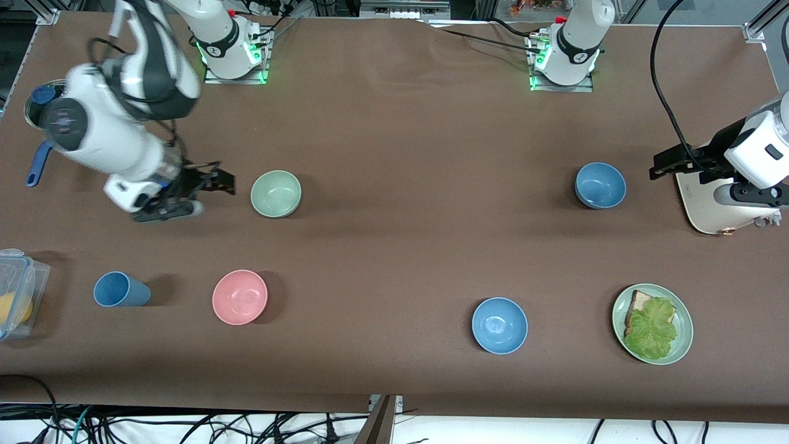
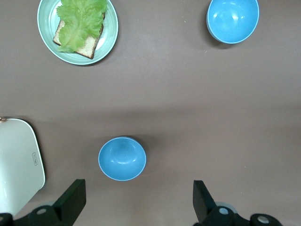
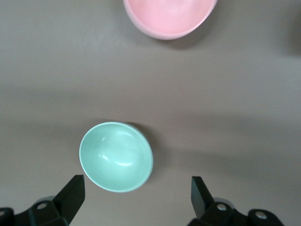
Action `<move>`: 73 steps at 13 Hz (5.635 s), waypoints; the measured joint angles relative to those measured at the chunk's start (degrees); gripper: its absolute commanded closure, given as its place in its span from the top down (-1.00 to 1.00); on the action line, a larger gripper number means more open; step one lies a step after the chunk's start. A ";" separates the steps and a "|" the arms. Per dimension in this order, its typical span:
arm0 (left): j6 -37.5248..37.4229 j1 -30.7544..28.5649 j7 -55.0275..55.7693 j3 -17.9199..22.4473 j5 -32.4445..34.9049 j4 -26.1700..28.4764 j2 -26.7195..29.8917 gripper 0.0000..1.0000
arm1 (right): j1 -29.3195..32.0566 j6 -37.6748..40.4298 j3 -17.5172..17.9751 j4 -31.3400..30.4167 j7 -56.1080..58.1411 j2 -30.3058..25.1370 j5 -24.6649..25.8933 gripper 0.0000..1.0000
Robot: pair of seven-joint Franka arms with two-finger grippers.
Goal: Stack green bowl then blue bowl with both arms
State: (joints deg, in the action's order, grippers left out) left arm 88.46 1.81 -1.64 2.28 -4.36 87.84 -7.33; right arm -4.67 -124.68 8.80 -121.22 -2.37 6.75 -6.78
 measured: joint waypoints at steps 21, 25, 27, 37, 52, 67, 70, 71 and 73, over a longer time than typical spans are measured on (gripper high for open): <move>0.00 0.00 0.00 0.00 0.00 0.00 0.00 1.00 | 0.06 -25.71 2.44 -15.66 -1.79 8.62 -0.08 -1.00; 0.00 0.00 0.00 0.00 0.00 0.00 0.00 1.00 | -1.56 -24.95 3.26 -10.01 -4.31 9.05 -0.08 -1.00; 0.00 0.00 0.00 0.00 0.00 0.00 0.00 1.00 | -6.07 -19.95 3.68 -1.43 -10.94 11.45 -0.08 -1.00; 0.00 -0.01 0.00 0.00 0.00 0.00 0.00 1.00 | -24.18 -12.01 3.31 34.73 -28.91 37.48 5.37 -1.00; 0.00 -0.03 0.00 0.03 0.00 0.00 0.00 1.00 | -28.24 -7.77 -2.42 40.85 -29.57 38.96 7.52 1.00; 0.00 0.05 0.00 -0.06 0.00 0.00 -0.22 1.00 | -14.42 33.82 -21.33 41.54 -7.42 9.19 -1.80 1.00; 0.00 0.04 0.00 -0.06 0.00 0.00 -0.45 1.00 | -12.76 37.07 -22.58 40.01 -5.34 5.78 -1.78 1.00; 0.00 0.04 0.00 -0.06 0.00 0.00 -0.48 1.00 | -10.96 37.47 -21.86 38.58 -4.76 4.42 -1.79 1.00; 0.00 0.04 0.00 -0.05 0.00 0.00 -0.50 1.00 | -5.70 37.59 -17.59 35.20 -4.12 1.66 -1.68 1.00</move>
State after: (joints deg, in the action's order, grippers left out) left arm 88.46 1.84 -1.64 2.23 -4.36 87.84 -7.83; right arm -10.37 -87.09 -8.79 -86.02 -6.49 8.41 -8.47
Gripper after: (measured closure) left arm 0.000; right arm 0.000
